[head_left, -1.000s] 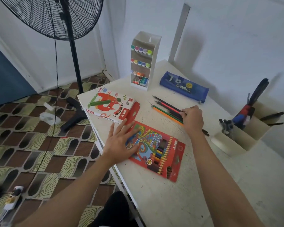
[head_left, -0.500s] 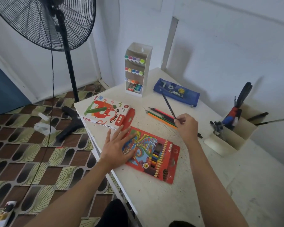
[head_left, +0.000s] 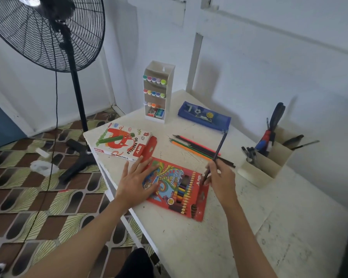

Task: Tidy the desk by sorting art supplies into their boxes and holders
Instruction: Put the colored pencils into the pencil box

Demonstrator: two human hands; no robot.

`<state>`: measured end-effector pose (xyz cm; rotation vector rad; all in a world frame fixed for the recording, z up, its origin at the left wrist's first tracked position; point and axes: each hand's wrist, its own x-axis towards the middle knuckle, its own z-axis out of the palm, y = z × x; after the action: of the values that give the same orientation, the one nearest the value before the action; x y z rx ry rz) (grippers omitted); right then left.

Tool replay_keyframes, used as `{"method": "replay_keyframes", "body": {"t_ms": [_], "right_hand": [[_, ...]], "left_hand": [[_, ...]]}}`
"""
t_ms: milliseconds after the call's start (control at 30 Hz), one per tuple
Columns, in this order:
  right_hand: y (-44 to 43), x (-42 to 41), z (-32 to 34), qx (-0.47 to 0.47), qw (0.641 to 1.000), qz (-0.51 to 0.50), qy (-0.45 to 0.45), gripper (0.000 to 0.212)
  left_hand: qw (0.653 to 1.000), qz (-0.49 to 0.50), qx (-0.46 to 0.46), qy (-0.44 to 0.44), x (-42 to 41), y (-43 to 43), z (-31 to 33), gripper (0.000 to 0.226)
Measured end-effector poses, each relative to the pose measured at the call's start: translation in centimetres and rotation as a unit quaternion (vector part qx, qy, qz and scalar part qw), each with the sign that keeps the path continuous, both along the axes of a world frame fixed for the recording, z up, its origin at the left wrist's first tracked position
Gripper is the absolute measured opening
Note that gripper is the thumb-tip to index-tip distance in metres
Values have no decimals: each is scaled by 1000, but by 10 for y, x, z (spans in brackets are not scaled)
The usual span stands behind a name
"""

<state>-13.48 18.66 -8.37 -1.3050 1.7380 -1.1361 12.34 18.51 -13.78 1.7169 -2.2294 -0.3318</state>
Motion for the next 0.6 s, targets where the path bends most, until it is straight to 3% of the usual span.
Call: {"method": "replay_keyframes", "body": {"t_ms": [167,300,433,533,600], "right_hand": [[16,-1,2,-17,997,-60,-47,23],[27,-7,5,-41,996,-39,-62,13],[35,-17,10,-72,992,-47,-97,20],[41,-21,11,-82,979,-92,-164,29],[44,-23,9,-87,964,-137,-213,19]], "left_hand": [[1000,1,4,-5,-1,0,1,88],[1000,0,0,-4,0,0,1,94],[1000,-2,1,4,-1,0,2,95],[1000,-3,0,4,-1,0,2,96],[1000,-3,-4,7,-1,0,2,96]]}}
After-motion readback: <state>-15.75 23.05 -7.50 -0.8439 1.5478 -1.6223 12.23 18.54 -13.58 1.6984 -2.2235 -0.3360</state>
